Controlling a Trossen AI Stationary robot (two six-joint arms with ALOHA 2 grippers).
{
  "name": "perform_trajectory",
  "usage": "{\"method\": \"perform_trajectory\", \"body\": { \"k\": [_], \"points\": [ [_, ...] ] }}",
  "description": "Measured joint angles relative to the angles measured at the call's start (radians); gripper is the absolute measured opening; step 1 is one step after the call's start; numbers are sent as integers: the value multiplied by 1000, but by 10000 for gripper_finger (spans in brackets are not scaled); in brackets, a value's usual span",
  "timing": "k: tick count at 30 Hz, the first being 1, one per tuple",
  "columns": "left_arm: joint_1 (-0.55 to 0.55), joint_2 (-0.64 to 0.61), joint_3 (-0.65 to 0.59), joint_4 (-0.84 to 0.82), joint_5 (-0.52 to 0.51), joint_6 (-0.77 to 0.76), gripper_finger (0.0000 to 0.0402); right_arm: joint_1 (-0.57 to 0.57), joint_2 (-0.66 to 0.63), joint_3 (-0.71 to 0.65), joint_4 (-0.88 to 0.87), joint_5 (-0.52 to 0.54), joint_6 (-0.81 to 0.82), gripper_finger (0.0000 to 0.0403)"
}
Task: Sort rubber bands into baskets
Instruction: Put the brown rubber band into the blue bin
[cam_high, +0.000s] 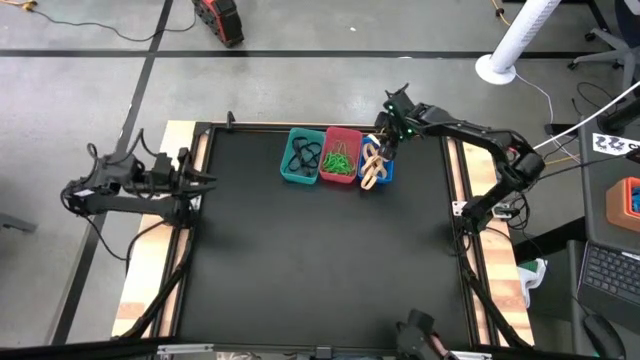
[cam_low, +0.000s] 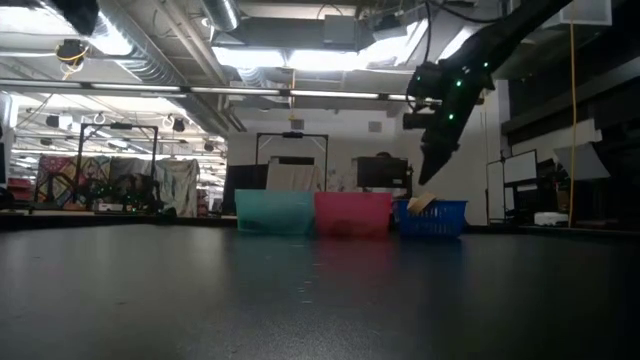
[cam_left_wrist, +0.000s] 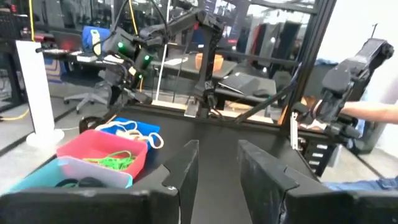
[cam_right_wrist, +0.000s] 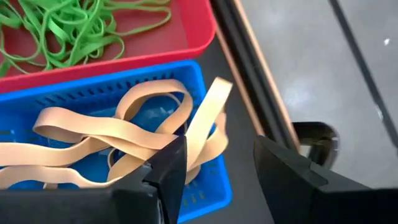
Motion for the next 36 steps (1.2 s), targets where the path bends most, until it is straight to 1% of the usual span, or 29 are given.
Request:
{"method": "perform_trajectory", "body": {
  "k": [3, 6, 10, 12, 19, 23, 27, 29, 33, 36],
  "points": [
    [0, -66, -54, -1, -1, -35, 109, 0, 26, 0, 1, 0, 17, 184],
    [0, -121, -105, 0, -1, -76, 109, 1, 36, 0, 1, -25, 17, 184],
    [0, -119, -140, -8, -1, -105, 109, 1, 39, 0, -1, -37, 19, 184],
    [0, -120, -158, 21, -1, -94, 109, 1, 39, 0, -6, -39, 19, 184],
    [0, -120, -205, 33, -8, -86, 109, 8, 39, -1, -11, -49, 58, 184],
    [0, -120, -261, 138, -9, -54, 109, 35, 39, -1, -11, -19, 66, 184],
    [0, -120, -319, 214, -9, -40, 109, 71, 39, -1, -11, 72, 65, 184],
    [0, -120, -351, 249, -8, -47, 109, 81, 39, -1, -11, 89, 72, 184],
    [0, -120, -443, 372, 1, -47, 109, 81, 47, -1, -10, 97, 119, 184],
    [0, -120, -507, 447, 4, -59, 109, 79, 69, -1, -11, 143, 156, 184]
  ]
}}
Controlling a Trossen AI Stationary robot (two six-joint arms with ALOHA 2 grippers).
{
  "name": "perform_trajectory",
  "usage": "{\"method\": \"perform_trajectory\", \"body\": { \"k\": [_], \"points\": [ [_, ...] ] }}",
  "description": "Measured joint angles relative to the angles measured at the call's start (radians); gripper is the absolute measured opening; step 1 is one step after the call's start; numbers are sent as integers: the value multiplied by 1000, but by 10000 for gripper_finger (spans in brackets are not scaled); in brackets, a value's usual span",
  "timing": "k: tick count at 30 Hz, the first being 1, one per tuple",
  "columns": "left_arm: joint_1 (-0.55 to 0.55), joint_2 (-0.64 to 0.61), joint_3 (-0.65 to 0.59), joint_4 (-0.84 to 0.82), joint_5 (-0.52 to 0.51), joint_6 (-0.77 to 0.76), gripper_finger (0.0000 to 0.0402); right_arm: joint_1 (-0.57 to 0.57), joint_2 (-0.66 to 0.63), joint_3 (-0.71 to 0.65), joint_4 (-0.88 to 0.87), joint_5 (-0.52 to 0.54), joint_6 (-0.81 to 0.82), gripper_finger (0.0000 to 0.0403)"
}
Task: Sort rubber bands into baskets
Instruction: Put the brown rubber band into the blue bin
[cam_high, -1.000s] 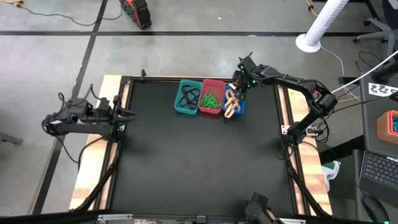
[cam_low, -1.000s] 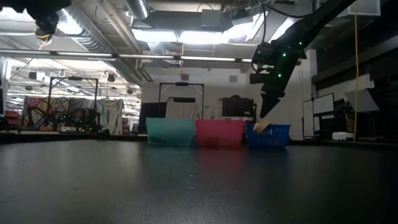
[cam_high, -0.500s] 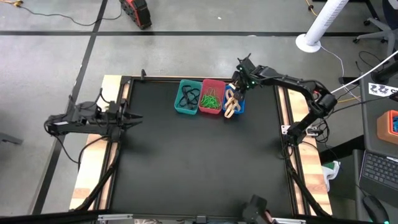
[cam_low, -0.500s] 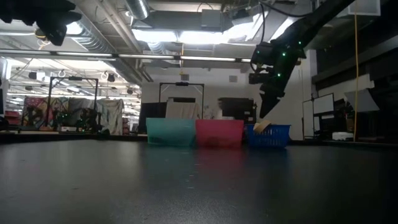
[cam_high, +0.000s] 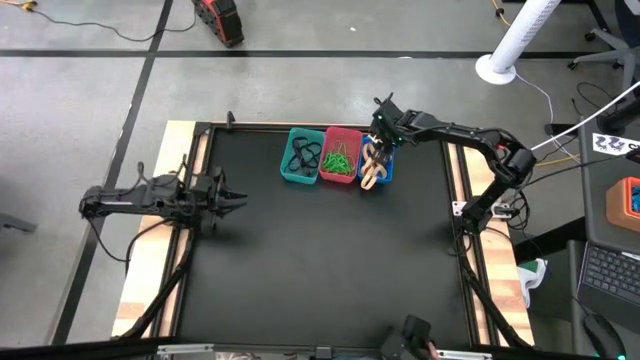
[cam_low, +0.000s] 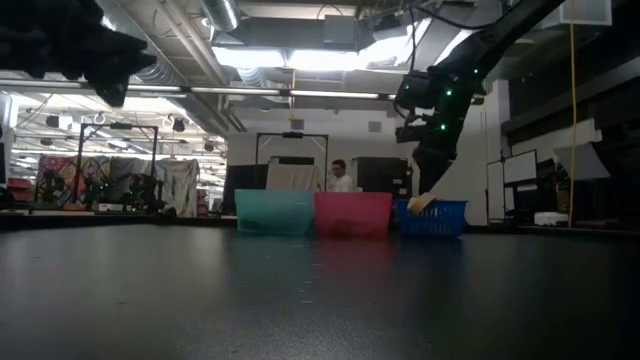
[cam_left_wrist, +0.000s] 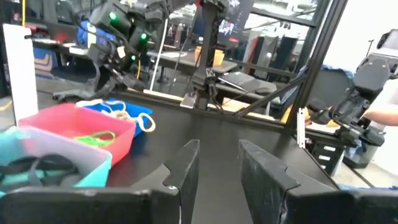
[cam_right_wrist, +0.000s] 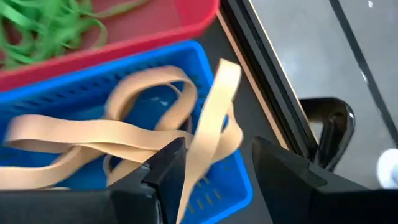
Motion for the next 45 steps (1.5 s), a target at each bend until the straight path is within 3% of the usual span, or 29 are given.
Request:
{"method": "perform_trajectory", "body": {
  "k": [6, 10, 27, 31, 41, 45],
  "points": [
    [0, 0, -85, 88, 9, -66, 109, 1, 24, -1, 8, -30, -3, 184],
    [0, 0, -110, 106, 10, -82, 109, 1, 24, -1, 12, 10, 23, 184],
    [0, 0, -115, 124, 9, -30, 109, 1, 72, -1, 13, 26, 30, 181],
    [0, 0, -115, 124, 9, -26, 109, 1, 84, 0, 12, 51, 30, 151],
    [0, 0, -115, 122, 9, -35, 109, 1, 79, 0, 27, 42, 24, 14],
    [0, 0, -115, 121, 9, -35, 109, 1, 79, 0, 31, 45, 22, 13]
  ]
}}
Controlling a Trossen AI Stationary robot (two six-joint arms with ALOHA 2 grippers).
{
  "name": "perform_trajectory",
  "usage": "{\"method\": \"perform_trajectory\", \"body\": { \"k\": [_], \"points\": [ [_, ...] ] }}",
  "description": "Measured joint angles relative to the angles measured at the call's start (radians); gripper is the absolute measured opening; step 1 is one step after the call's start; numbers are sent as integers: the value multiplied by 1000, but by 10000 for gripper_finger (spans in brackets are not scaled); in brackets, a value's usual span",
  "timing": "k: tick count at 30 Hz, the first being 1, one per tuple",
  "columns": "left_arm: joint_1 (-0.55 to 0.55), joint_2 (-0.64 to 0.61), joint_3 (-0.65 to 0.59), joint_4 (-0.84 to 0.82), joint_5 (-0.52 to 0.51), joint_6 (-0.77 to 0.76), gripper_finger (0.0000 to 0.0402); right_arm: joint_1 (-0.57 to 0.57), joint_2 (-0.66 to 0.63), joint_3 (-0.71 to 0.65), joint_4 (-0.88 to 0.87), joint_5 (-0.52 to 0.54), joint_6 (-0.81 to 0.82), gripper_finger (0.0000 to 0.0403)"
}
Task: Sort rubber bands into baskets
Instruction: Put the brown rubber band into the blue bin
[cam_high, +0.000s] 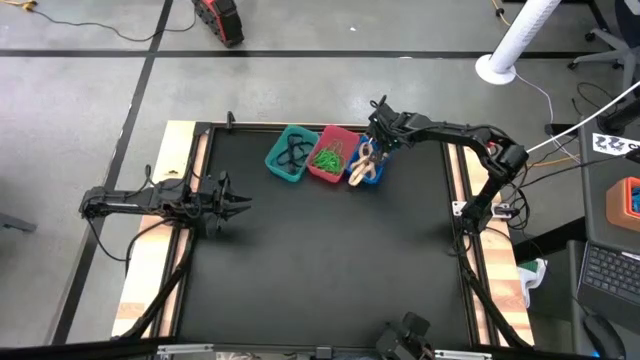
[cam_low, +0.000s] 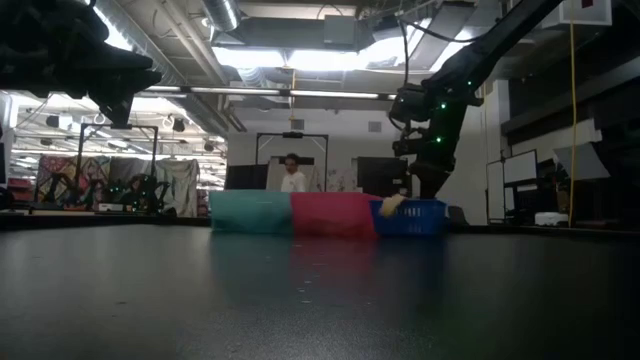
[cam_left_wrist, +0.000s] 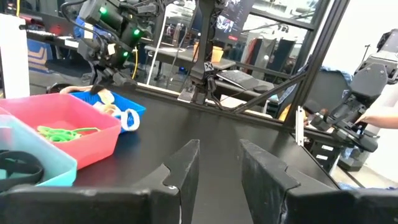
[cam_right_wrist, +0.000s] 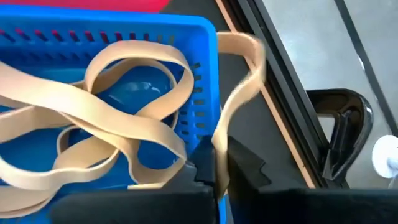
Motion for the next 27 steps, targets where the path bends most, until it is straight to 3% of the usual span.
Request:
{"method": "perform_trajectory", "body": {
  "k": [15, 27],
  "points": [
    [0, 0, 0, 0, 0, -1, 109, 0, -144, 0, -2, -5, -3, 12],
    [0, 0, 0, -1, 0, -1, 109, -1, -115, 0, -4, -41, 0, 13]
  ]
}}
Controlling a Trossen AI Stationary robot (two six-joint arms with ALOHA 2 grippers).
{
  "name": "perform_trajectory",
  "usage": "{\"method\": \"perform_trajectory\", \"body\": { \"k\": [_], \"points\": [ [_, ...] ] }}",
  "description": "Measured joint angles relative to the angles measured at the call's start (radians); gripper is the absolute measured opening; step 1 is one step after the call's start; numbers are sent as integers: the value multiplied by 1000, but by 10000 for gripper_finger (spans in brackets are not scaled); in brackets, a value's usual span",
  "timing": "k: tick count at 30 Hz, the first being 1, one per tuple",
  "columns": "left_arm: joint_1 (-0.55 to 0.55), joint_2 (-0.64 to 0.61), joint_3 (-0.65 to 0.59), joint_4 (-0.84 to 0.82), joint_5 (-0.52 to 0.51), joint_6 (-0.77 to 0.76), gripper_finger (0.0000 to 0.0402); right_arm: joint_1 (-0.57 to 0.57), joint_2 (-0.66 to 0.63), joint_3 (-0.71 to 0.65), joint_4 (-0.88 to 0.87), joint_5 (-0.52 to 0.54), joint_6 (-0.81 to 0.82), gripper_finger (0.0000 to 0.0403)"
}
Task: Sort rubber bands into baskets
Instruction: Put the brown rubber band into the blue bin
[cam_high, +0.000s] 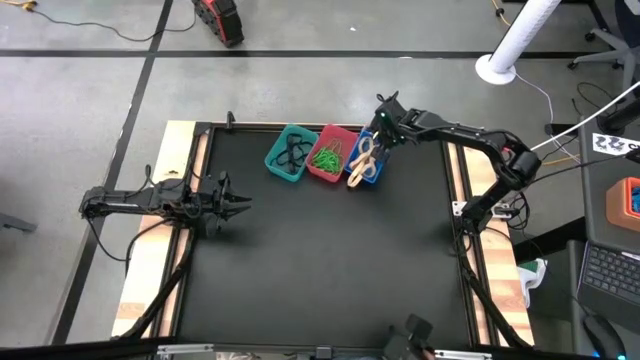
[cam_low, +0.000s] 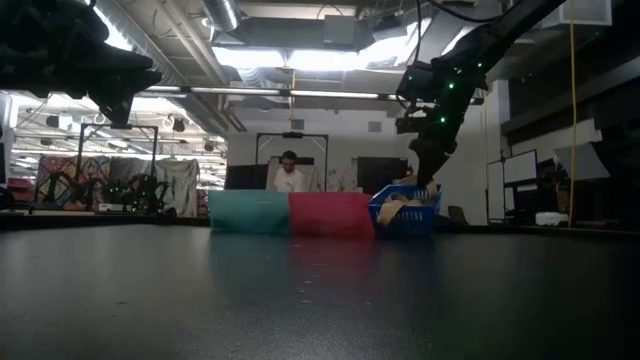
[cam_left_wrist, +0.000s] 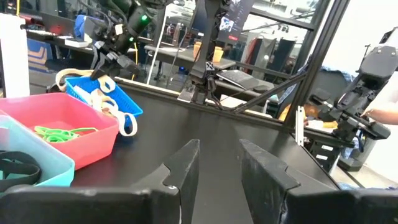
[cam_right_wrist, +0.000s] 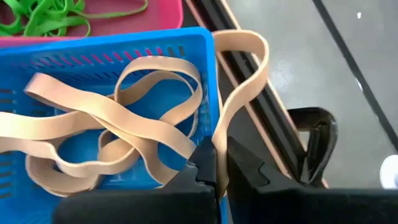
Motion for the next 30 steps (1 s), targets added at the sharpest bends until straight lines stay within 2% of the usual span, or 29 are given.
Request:
{"method": "perform_trajectory", "body": {
  "k": [22, 30],
  "points": [
    [0, 0, 0, -4, 0, 0, 109, 0, 49, 0, -24, -25, 0, 35],
    [0, 0, 0, -4, 0, 0, 109, 0, 49, 0, -25, -25, 0, 65]
  ]
}}
